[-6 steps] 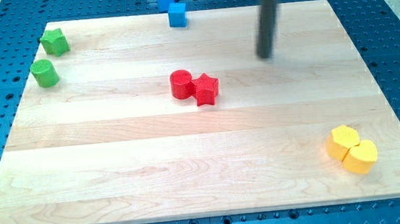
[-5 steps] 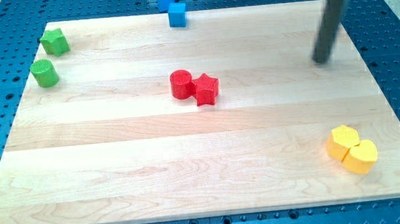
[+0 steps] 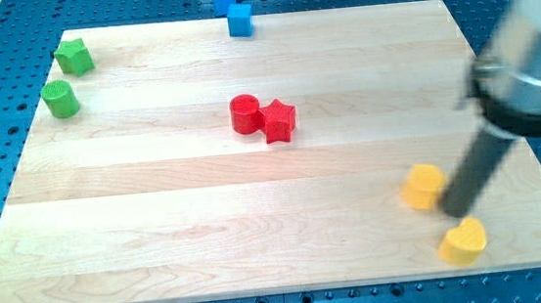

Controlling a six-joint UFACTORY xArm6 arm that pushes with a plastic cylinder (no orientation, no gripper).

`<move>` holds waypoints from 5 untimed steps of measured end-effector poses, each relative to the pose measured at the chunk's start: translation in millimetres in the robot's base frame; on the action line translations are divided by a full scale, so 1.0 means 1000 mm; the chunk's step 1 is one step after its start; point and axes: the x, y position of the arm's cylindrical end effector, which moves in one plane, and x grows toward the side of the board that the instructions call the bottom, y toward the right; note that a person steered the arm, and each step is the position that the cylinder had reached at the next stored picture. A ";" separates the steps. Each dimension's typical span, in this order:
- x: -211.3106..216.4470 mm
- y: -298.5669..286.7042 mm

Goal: Push the hexagon below the red circle

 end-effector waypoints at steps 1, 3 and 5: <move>-0.021 -0.082; -0.044 -0.038; -0.053 -0.162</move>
